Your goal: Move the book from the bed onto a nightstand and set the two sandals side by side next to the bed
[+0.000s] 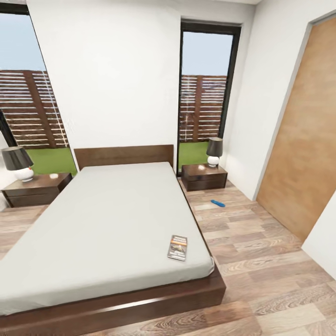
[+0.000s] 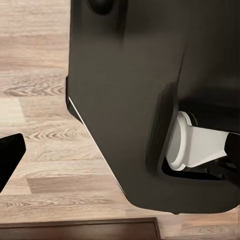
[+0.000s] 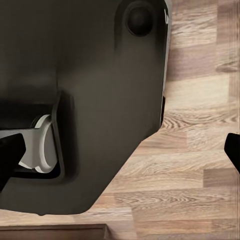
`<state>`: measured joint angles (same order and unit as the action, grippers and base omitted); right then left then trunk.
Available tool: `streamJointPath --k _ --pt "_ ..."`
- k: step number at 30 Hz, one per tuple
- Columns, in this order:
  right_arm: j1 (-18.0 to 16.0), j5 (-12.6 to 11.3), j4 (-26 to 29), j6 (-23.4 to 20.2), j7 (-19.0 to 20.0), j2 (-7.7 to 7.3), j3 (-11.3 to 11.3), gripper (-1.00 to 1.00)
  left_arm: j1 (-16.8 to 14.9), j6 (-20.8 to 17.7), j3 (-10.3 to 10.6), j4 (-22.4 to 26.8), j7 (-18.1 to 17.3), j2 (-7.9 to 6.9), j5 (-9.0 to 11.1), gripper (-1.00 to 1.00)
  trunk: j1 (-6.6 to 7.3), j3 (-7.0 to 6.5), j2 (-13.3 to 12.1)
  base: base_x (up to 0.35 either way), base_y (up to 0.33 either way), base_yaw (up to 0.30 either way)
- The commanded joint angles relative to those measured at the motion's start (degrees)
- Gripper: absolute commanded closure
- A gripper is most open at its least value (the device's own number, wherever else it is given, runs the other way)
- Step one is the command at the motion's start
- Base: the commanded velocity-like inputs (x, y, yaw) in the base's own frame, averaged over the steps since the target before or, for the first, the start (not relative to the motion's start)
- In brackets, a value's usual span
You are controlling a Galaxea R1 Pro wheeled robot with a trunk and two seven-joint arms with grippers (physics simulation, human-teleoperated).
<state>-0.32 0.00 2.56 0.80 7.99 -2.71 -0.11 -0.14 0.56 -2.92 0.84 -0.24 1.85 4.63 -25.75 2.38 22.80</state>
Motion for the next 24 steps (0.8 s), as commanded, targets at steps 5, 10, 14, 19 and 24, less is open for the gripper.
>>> streamJointPath --k 5,10,14,19,24 --pt "0.0 0.0 0.0 0.1 0.2 -0.02 0.0 -1.00 0.0 0.1 -0.2 0.0 0.0 0.02 0.5 -1.00 -0.03 0.12 0.1 0.000 -0.328 0.059" --pt "0.0 0.0 0.0 0.1 0.2 -0.02 0.0 -1.00 0.0 0.1 -0.2 0.0 0.0 0.00 0.5 -1.00 -0.03 0.12 0.1 0.000 -0.289 0.020" --pt "0.0 0.0 0.0 0.1 0.3 -0.04 0.0 -1.00 0.0 0.1 -0.3 0.0 0.0 0.00 0.5 -1.00 -0.03 0.12 0.1 0.000 -0.149 0.009" --pt "0.0 0.0 0.0 0.1 0.3 -0.02 -0.1 -1.00 0.0 0.1 -0.3 0.0 -0.2 0.00 0.6 -1.00 -0.03 0.12 0.1 0.000 -0.036 0.002" --pt "0.0 0.0 0.0 0.1 0.2 -0.06 0.0 -1.00 0.0 0.1 -0.3 0.0 -0.2 0.00 0.6 -1.00 -0.03 0.12 0.1 0.000 -0.006 0.000"
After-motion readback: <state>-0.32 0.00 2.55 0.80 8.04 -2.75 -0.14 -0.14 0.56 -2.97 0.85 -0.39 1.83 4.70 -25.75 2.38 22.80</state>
